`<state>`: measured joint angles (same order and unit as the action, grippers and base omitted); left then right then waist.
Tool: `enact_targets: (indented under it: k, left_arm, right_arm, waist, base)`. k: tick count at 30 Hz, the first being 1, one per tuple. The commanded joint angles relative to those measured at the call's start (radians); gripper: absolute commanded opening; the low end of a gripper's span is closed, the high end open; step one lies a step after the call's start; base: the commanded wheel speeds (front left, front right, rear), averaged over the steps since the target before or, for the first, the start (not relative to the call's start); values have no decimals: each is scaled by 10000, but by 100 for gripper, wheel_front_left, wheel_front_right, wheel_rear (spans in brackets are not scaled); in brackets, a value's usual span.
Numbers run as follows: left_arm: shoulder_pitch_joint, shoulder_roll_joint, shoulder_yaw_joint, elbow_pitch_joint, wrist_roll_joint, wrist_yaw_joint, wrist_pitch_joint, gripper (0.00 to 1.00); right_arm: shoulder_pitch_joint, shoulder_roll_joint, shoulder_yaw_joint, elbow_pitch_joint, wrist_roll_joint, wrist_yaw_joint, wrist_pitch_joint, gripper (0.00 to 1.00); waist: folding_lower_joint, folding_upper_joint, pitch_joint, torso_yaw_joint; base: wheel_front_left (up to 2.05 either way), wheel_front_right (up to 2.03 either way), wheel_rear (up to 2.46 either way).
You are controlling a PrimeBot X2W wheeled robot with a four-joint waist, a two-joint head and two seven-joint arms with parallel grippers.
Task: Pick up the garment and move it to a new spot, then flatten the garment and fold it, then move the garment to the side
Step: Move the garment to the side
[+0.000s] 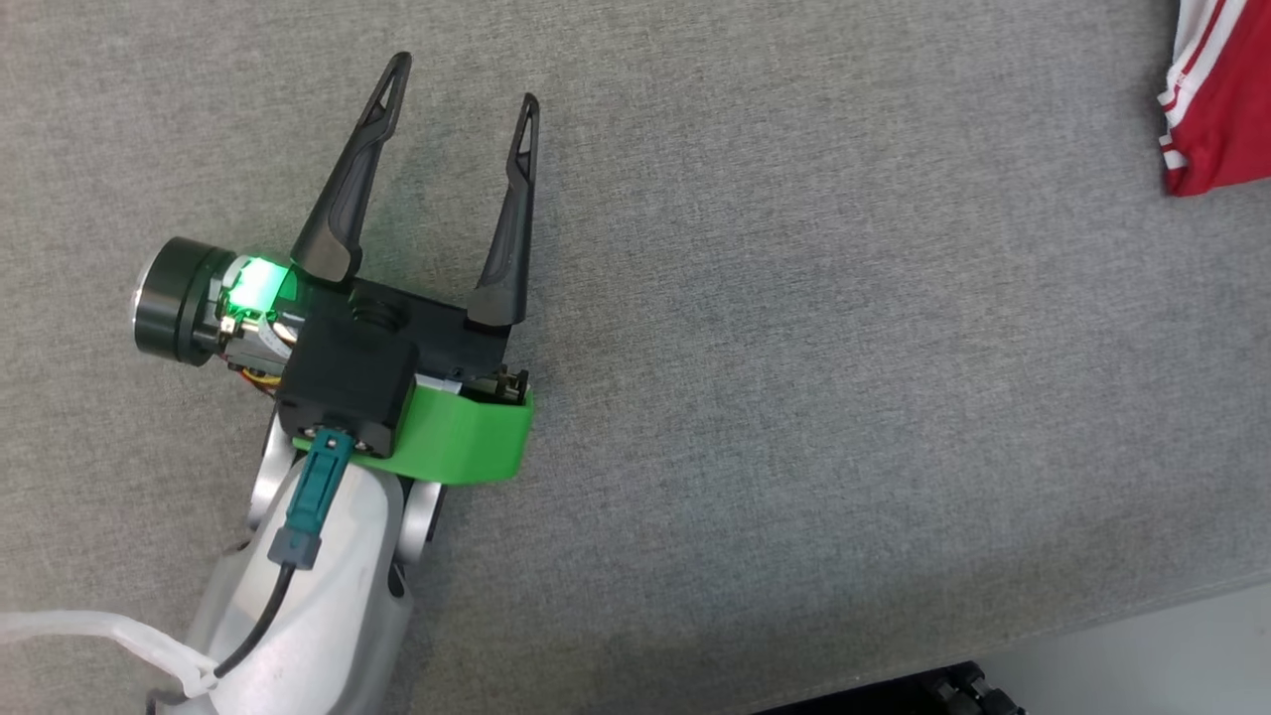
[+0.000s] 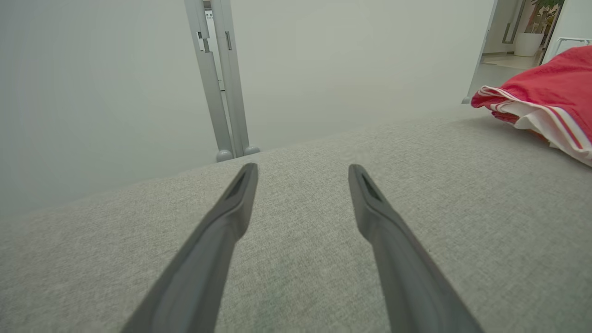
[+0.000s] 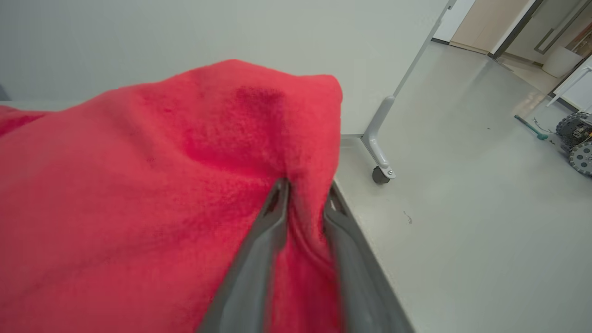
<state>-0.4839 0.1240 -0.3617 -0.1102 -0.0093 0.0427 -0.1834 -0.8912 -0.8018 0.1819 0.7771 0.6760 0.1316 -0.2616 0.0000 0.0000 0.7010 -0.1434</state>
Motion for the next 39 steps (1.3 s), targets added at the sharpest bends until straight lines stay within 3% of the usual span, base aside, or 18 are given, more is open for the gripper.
enact_targets:
  k: [1, 9, 17, 22, 29, 39]
  left_arm:
    - [-176, 6, -21, 28, 11, -13, -56, 100]
    - [74, -13, 32, 367, -198, 159, -263, 100]
    - [977, 125, 360, 737, -548, 476, -367, 100]
    - [1687, 187, 656, 960, -875, 706, -426, 100]
    - [2536, 268, 1109, 1260, -1381, 957, -552, 100]
    - [3755, 192, 1600, 1702, -1996, 1147, -734, 100]
  right_arm:
    - [-209, 99, -174, 84, -186, -16, -42, 100]
    - [990, 1064, -2287, -539, -1481, -16, -39, 100]
    - [3469, 2883, -3718, -3427, -2480, -15, -36, 100]
    - [4937, 4030, -3343, -5344, -2979, -15, -38, 100]
    - [6583, 5199, -2102, -6984, -3292, -15, -37, 100]
    - [8011, 5785, -888, -7621, -3468, -15, -37, 100]
  waist:
    - [0, 0, 166, 180]
    - [0, 0, -477, 205]
    - [0, 0, -1776, -53]
    - [0, 0, -2576, -175]
    - [0, 0, -3579, -102]
    - [0, 0, -4862, 608]
  base:
    - [0, 0, 0]
    - [0, 0, 0]
    - [0, 0, 0]
    - [0, 0, 0]
    - [0, 0, 0]
    - [0, 0, 0]
